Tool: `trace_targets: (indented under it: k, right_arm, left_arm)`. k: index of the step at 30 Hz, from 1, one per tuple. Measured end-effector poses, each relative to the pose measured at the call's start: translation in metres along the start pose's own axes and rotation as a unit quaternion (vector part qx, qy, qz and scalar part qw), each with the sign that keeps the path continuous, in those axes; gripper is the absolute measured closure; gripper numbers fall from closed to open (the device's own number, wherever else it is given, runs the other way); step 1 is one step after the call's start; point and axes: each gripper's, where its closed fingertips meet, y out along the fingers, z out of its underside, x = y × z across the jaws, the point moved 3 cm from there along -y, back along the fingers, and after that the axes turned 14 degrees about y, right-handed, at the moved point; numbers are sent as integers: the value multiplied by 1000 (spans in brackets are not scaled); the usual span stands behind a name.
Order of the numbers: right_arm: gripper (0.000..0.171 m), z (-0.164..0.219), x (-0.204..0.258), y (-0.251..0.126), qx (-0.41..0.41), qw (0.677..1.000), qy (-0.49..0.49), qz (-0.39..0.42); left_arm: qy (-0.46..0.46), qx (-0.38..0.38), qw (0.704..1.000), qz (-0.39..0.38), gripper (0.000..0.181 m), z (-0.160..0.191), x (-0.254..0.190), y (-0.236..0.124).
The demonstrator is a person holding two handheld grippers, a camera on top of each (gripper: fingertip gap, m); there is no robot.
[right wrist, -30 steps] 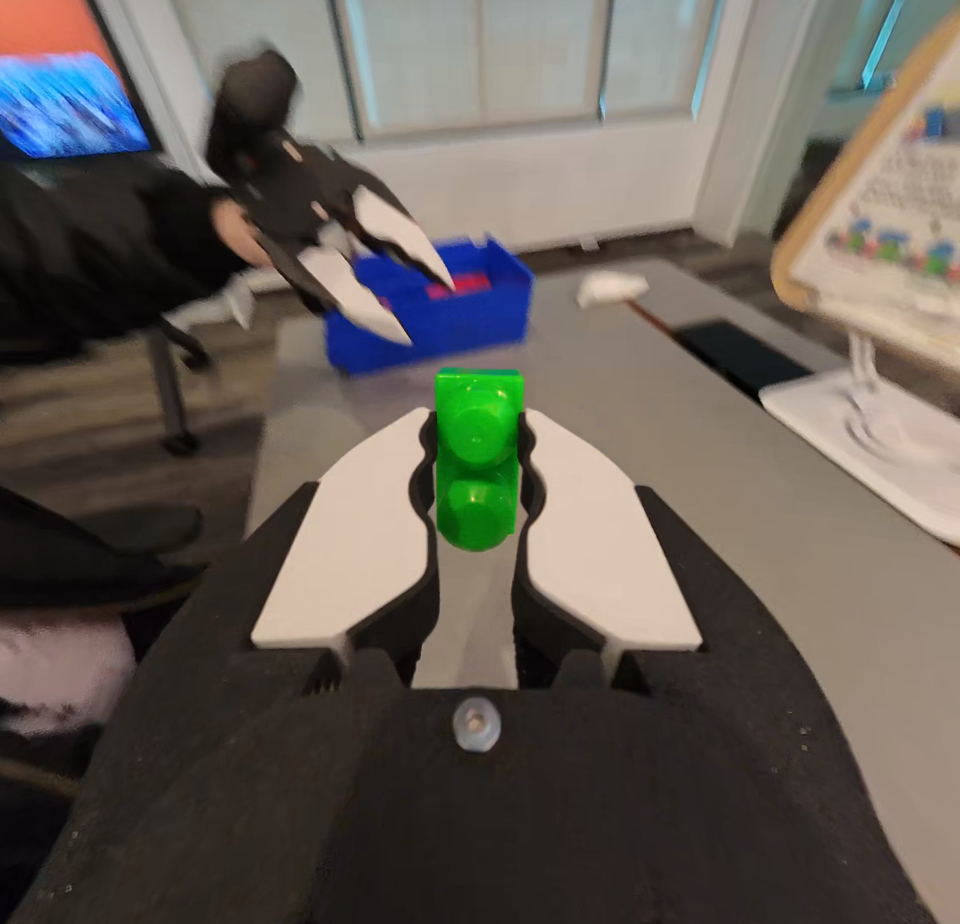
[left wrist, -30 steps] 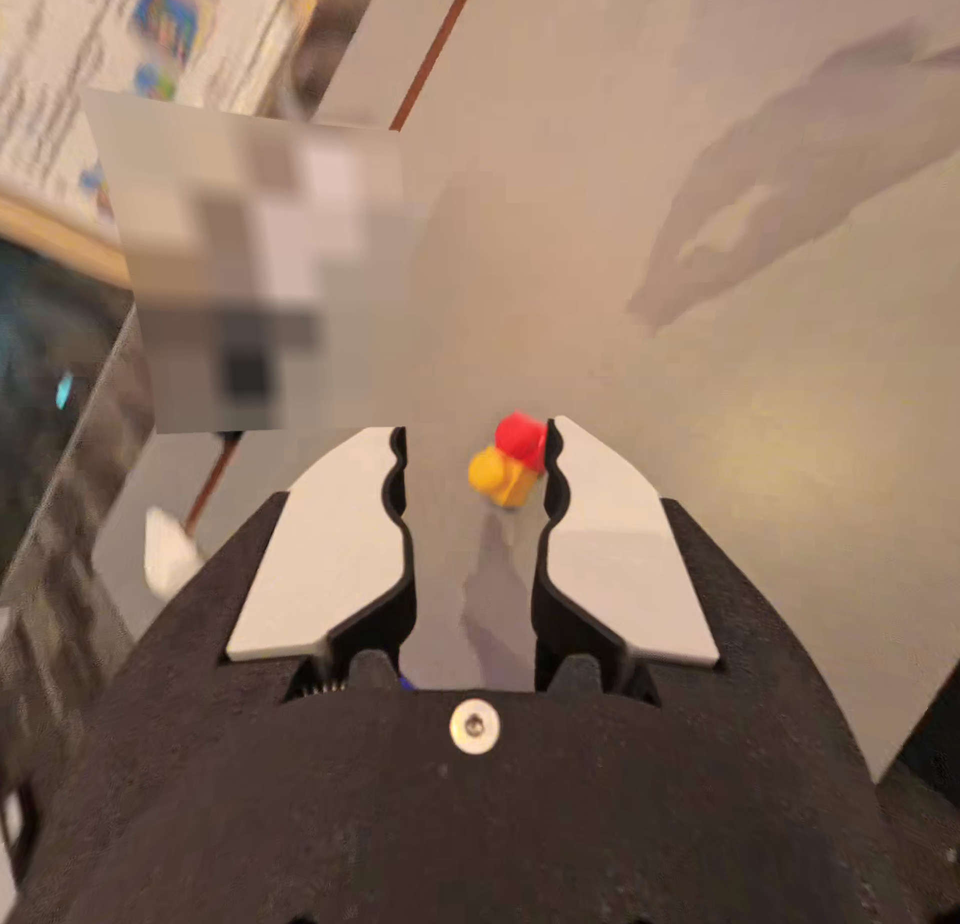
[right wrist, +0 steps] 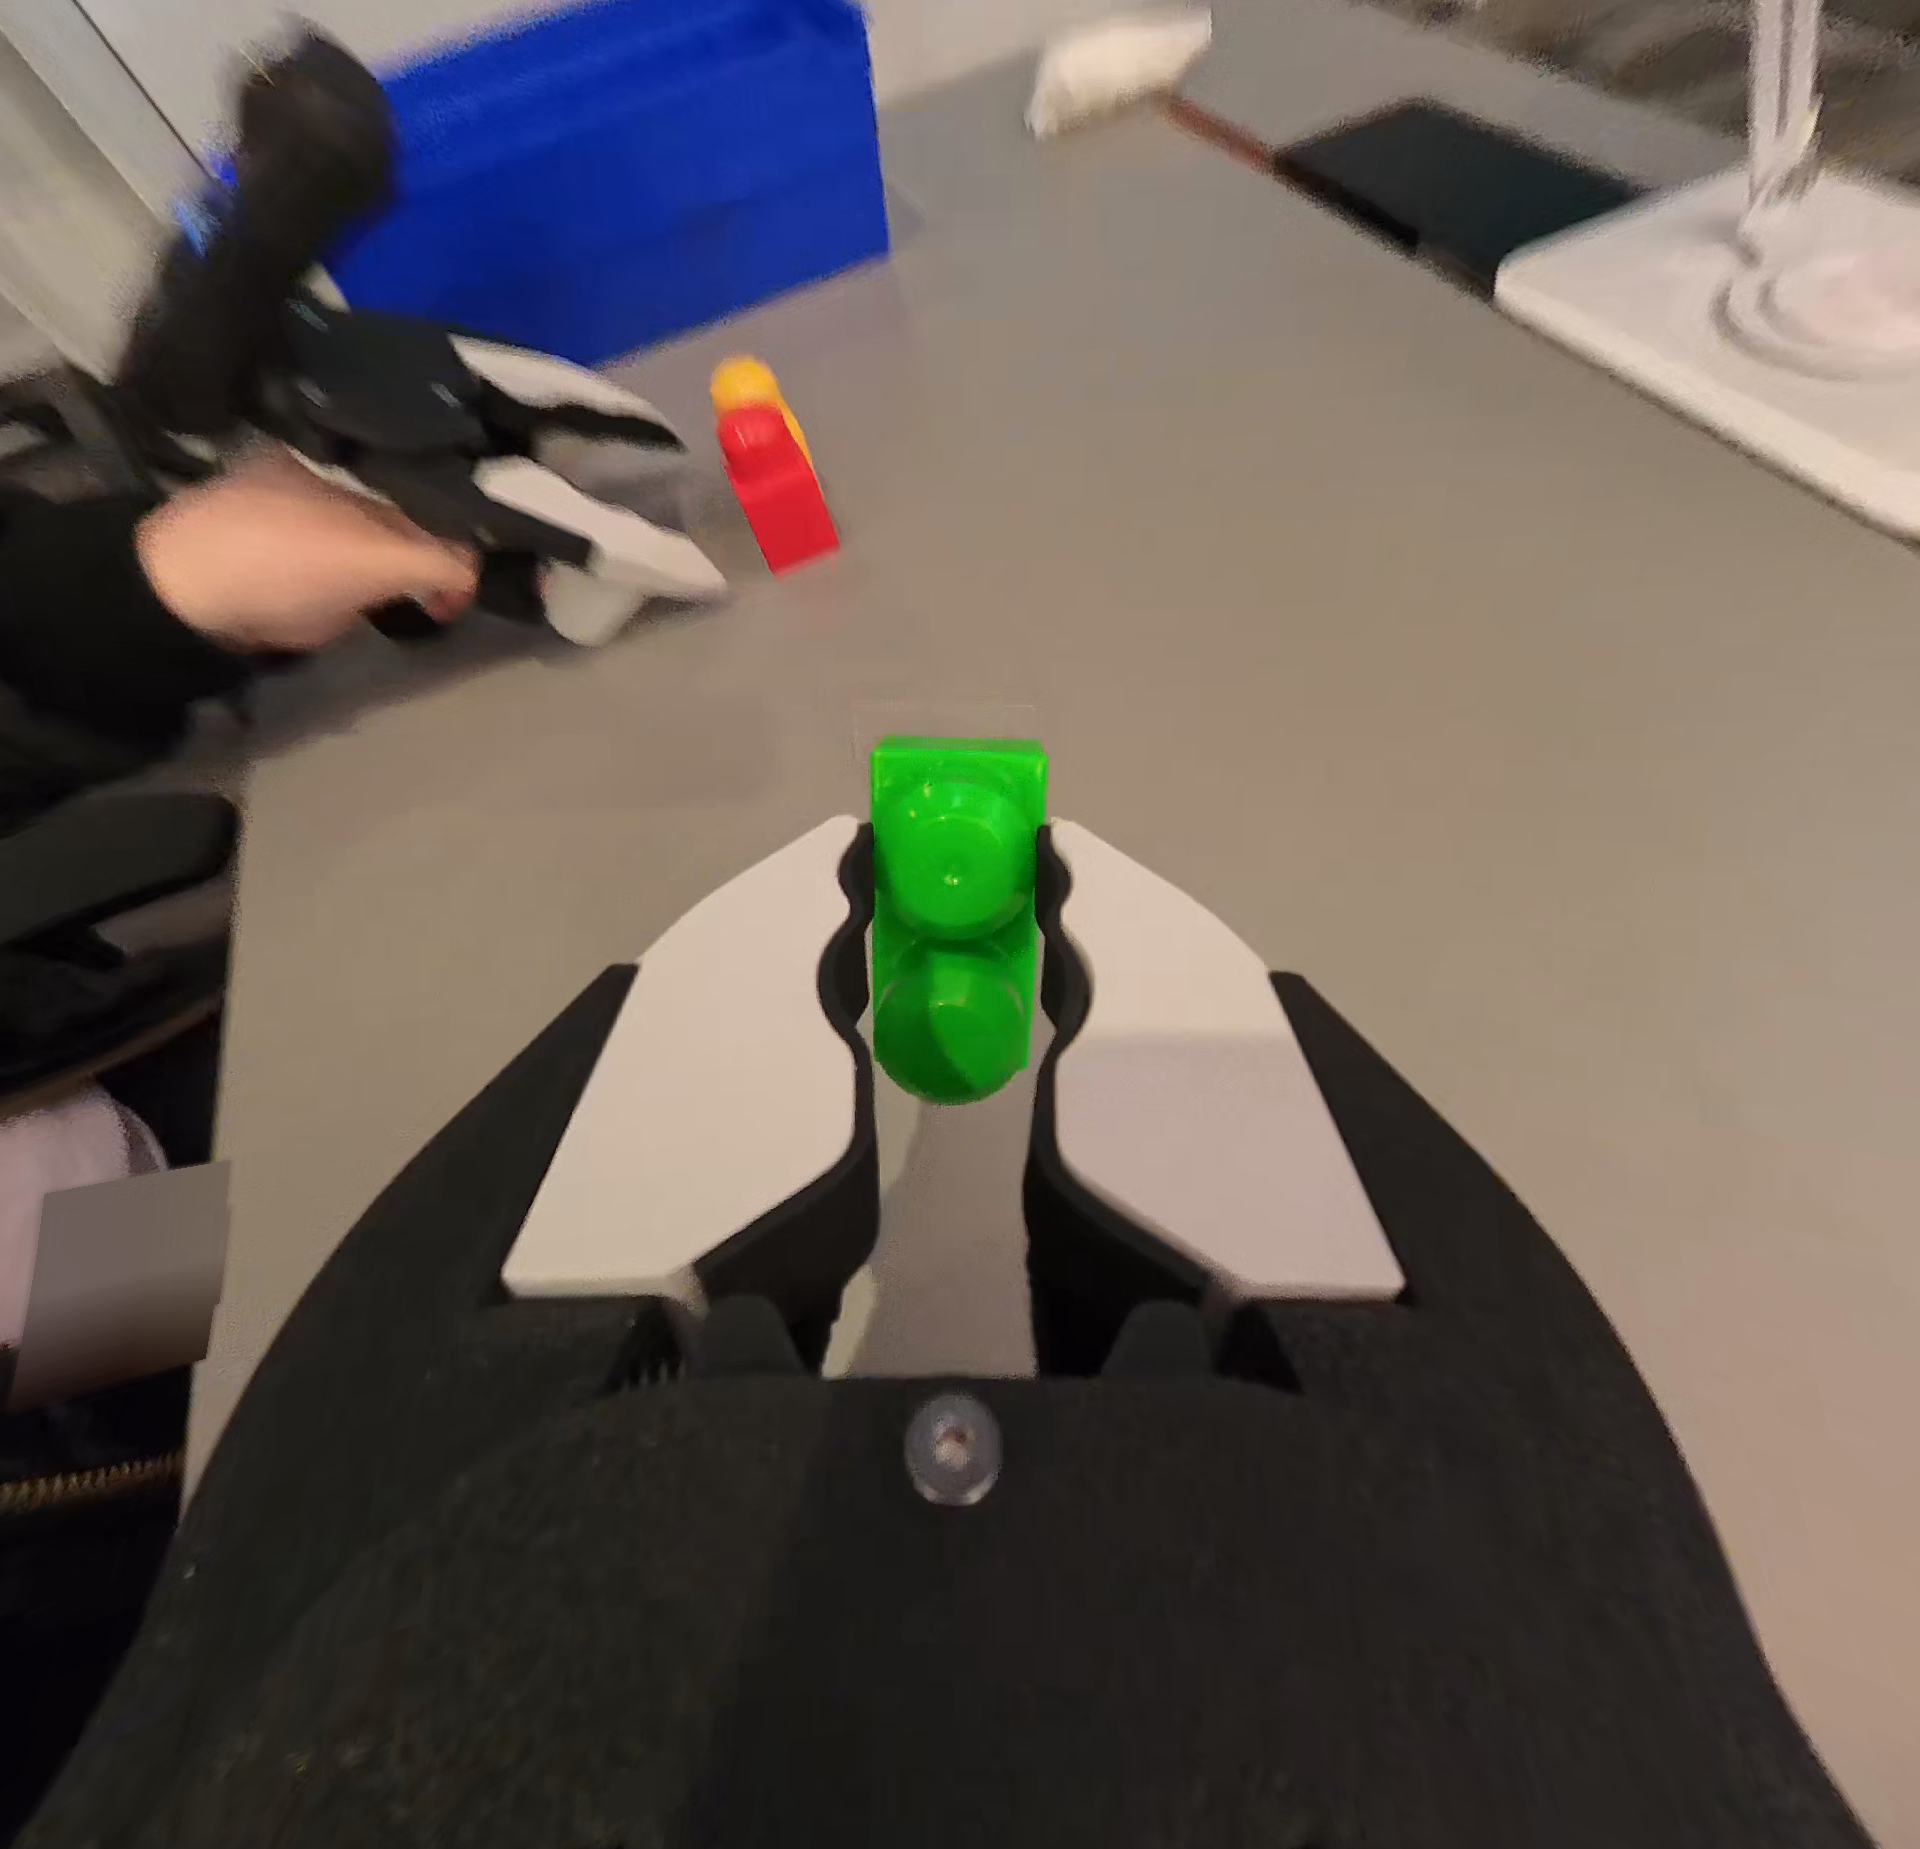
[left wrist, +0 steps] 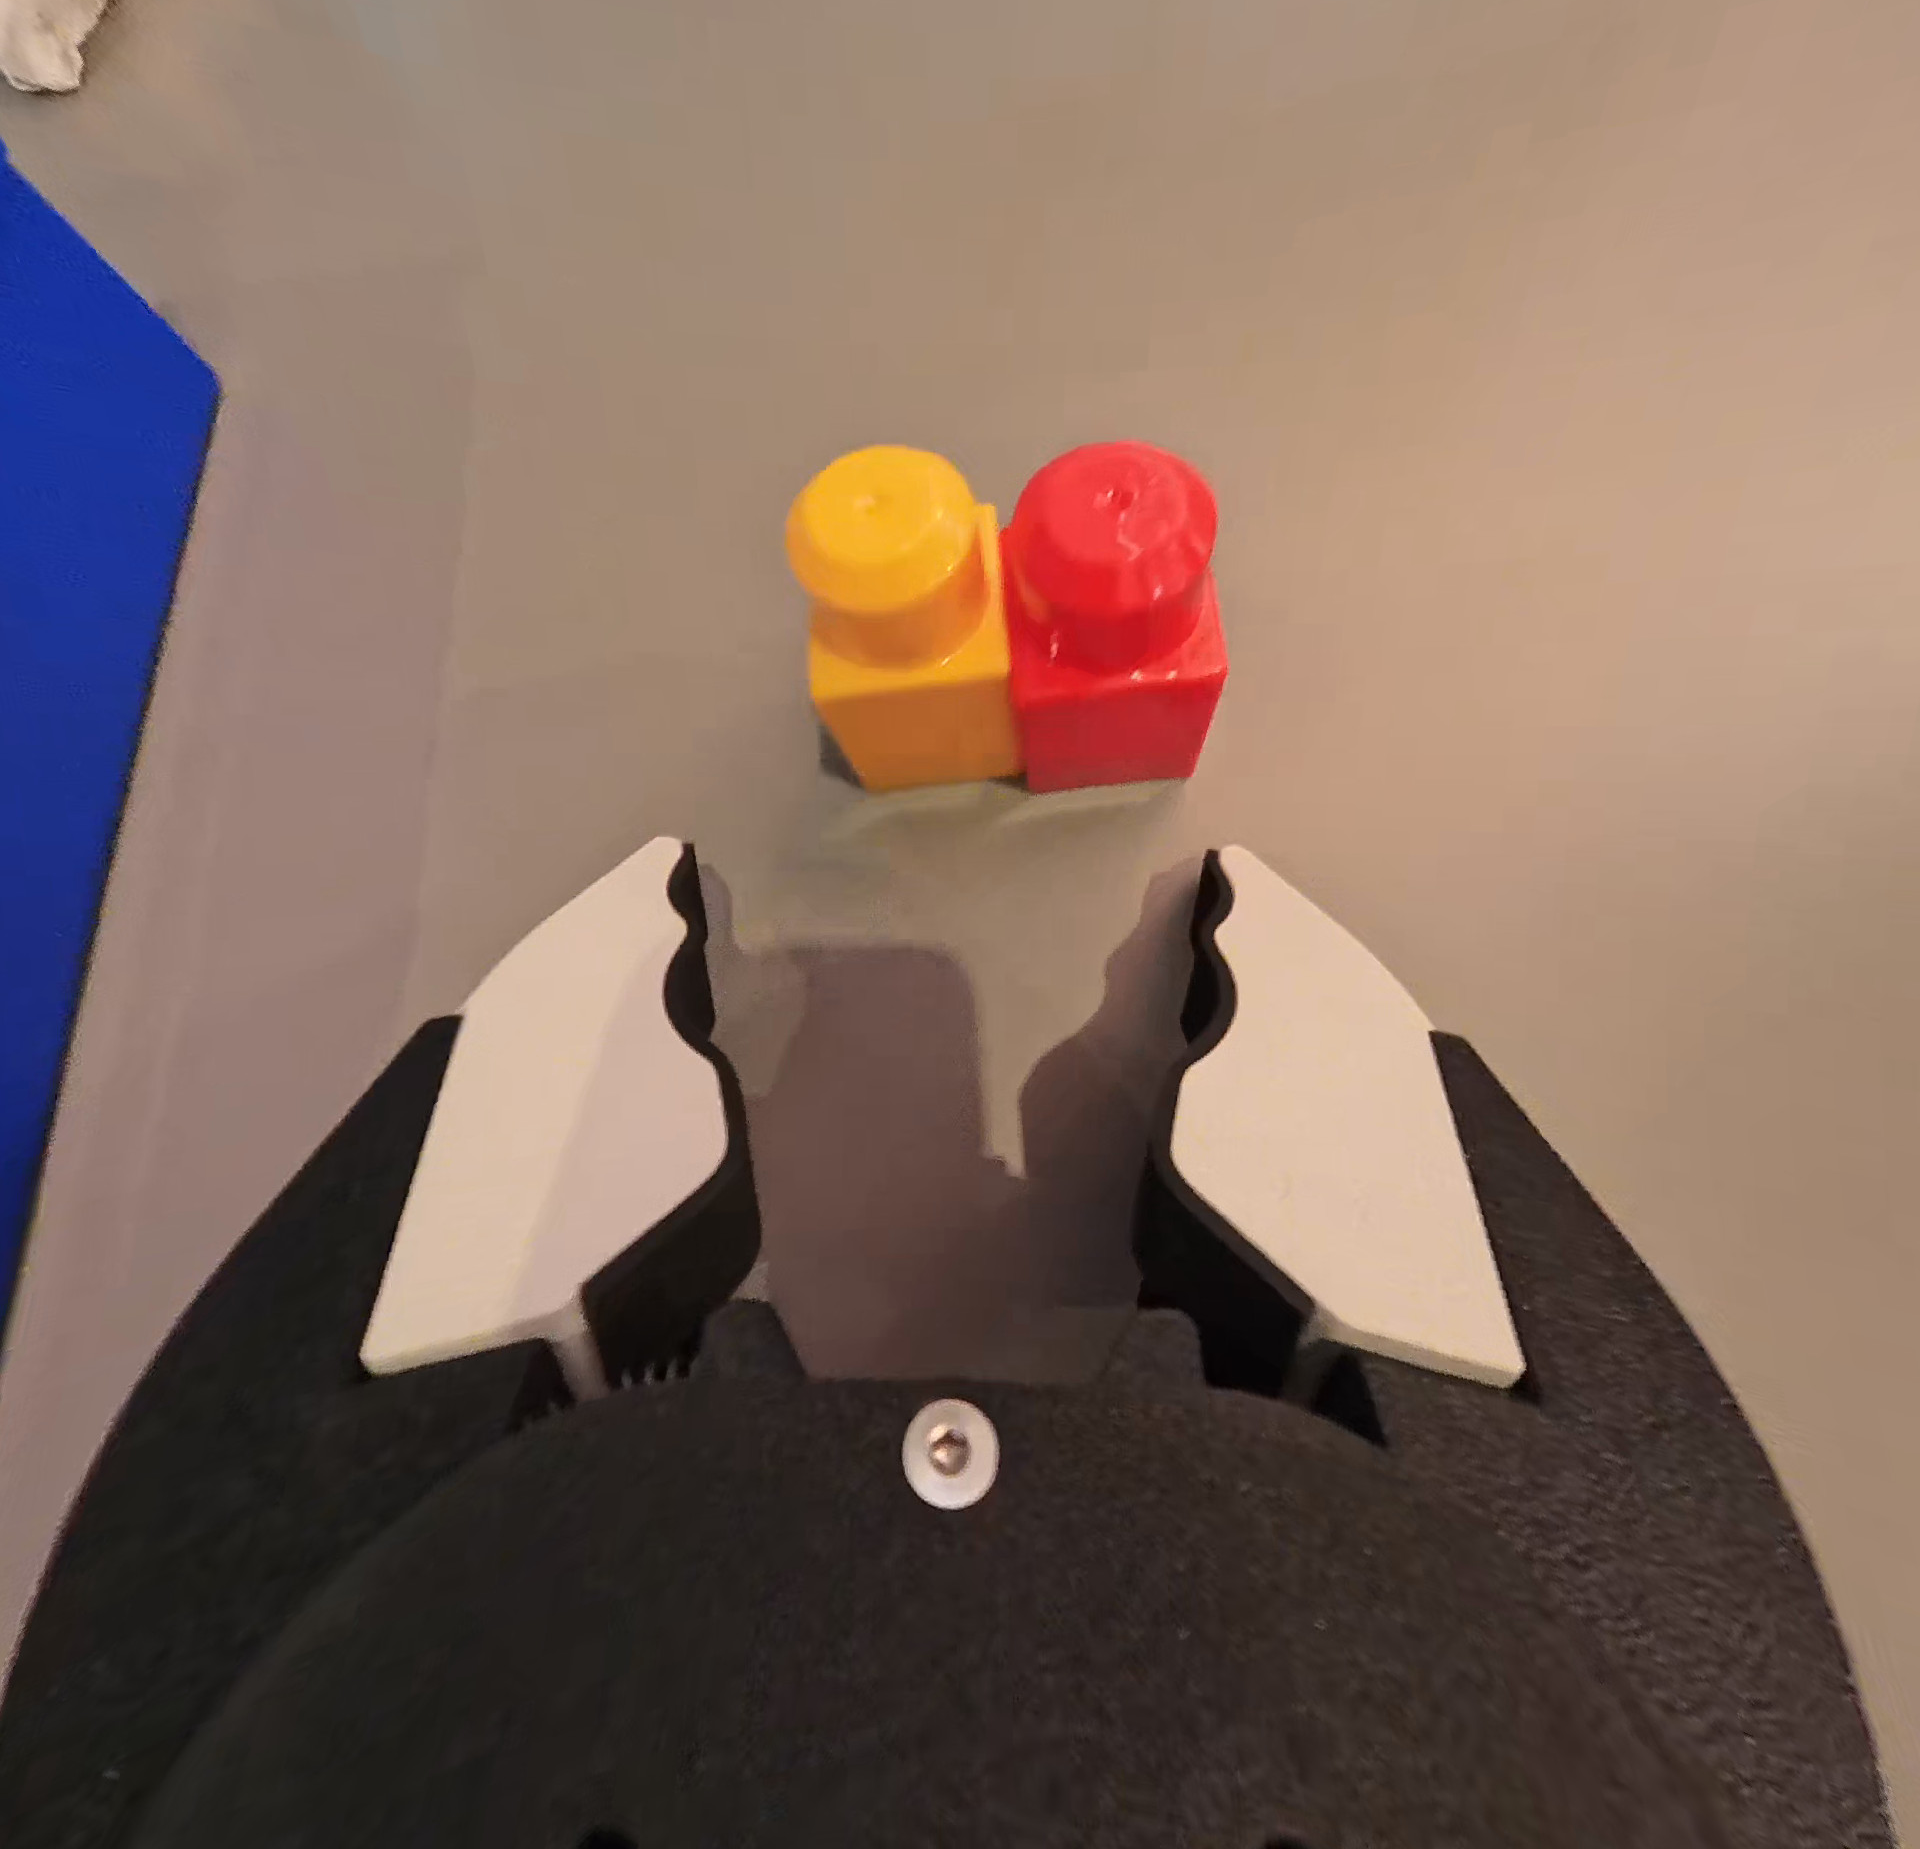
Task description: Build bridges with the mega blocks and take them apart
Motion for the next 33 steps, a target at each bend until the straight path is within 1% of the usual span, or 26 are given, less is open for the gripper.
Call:
trace_targets:
  k: [2, 4, 6, 9, 14, 17, 20, 23, 24, 25, 26, 27, 28, 29, 31, 33]
  right_arm:
    - [142, 14, -16, 8, 71, 997, 8, 37]
    - [142, 28, -31, 18, 147, 987, 22, 69]
    - [142, 37, -43, 27, 203, 974, 28, 100]
    - [142, 42, -49, 37, 243, 962, 24, 122]
    - [142, 44, -47, 46, 261, 956, 7, 131]
    - [142, 44, -47, 46, 251, 959, -8, 134]
    - [137, 40, -47, 43, 212, 967, -24, 143]
    - [136, 20, -33, 35, 120, 979, -69, 152]
    - [137, 8, -19, 35, 75, 982, -101, 144]
    - [143, -4, 3, 38, 25, 983, -135, 119]
    - [151, -13, 30, 46, -20, 985, -157, 74]
    - [157, -18, 61, 59, -50, 985, -163, 12]
    - [169, -17, 88, 77, -54, 985, -157, -46]
    - [171, -15, 106, 96, -44, 985, -146, -77]
    - [171, -11, 123, 136, -18, 985, -142, -94]
    - [171, -5, 124, 171, 10, 984, -156, -79]
  left_arm:
    - [-2, 6, 1000, 6, 92, 6, 4, -4]
    - [-13, 1, 1000, 16, 95, 10, 8, -8]
    - [-19, -2, 1000, 18, 96, 13, 12, -12]
    - [-17, -2, 999, 28, 97, 17, 12, -16]
    - [-17, -15, 999, 44, 102, 20, 12, -22]
    - [-19, -22, 998, 51, 102, 21, 15, -23]
    - [-26, -39, 997, 56, 102, 20, 18, -26]
    - [-27, -56, 996, 59, 102, 20, 22, -33]
    - [-28, -63, 996, 61, 103, 20, 23, -36]
    - [-29, -69, 995, 63, 103, 20, 24, -40]
    - [-28, -74, 995, 63, 103, 22, 25, -44]
    - [-26, -79, 995, 62, 103, 24, 27, -49]
    - [-25, -86, 994, 58, 104, 26, 29, -54]
    - [-24, -93, 994, 54, 106, 28, 32, -59]
    - [-24, -99, 994, 51, 107, 33, 39, -67]
    - [-30, -110, 992, 54, 108, 36, 46, -73]
